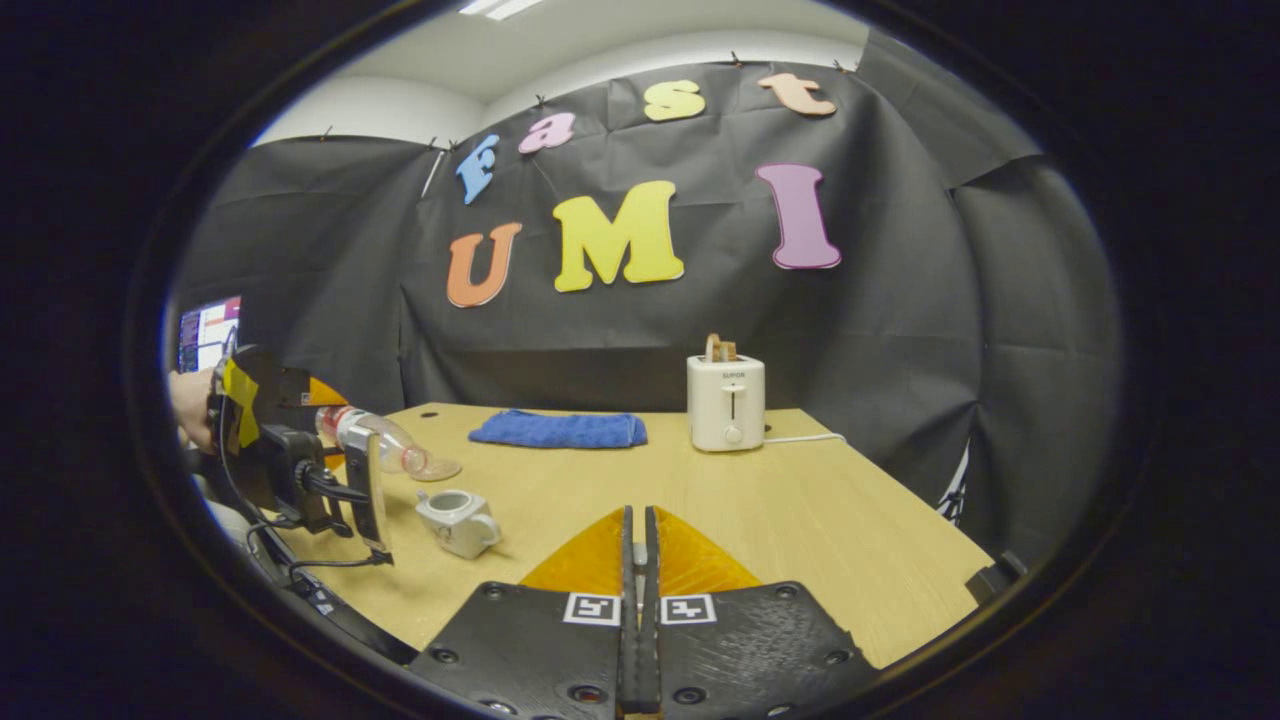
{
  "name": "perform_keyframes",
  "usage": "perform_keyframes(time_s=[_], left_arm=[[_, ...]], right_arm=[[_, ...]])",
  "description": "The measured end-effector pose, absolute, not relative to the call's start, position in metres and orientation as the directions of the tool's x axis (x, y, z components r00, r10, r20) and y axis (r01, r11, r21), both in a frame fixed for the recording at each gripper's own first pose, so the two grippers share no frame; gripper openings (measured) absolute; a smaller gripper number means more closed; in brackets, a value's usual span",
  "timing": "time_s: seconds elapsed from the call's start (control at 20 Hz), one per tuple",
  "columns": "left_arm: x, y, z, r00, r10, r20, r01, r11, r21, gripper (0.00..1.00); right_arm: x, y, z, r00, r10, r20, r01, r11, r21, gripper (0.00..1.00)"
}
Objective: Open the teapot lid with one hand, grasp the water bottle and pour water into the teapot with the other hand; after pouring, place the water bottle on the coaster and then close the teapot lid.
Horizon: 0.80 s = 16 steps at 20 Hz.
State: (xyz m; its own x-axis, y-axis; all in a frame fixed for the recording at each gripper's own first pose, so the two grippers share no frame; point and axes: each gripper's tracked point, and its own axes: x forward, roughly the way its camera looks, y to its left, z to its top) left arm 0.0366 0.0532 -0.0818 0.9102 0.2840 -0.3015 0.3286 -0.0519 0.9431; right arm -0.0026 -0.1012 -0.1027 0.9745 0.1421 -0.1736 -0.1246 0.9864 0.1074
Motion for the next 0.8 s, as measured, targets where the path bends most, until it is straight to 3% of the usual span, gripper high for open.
perform_keyframes(time_s=[0.35, 0.45, 0.5, 0.8], left_arm=[[0.044, 0.05, -0.073, 0.92, 0.3, -0.253, 0.314, -0.177, 0.933, 0.72], [0.044, 0.049, -0.068, 0.924, 0.299, -0.24, 0.309, -0.209, 0.928, 0.76], [0.046, 0.046, -0.065, 0.927, 0.296, -0.23, 0.302, -0.226, 0.926, 0.72], [0.049, 0.04, -0.052, 0.937, 0.295, -0.187, 0.275, -0.297, 0.914, 0.72]], right_arm=[[-0.005, -0.107, -0.104, 0.976, 0.138, -0.17, -0.119, 0.986, 0.117, 0.0], [-0.005, -0.107, -0.106, 0.976, 0.139, -0.17, -0.12, 0.986, 0.12, 0.0], [-0.005, -0.107, -0.106, 0.976, 0.14, -0.169, -0.12, 0.985, 0.122, 0.0], [-0.007, -0.108, -0.106, 0.976, 0.143, -0.166, -0.122, 0.984, 0.128, 0.0]])
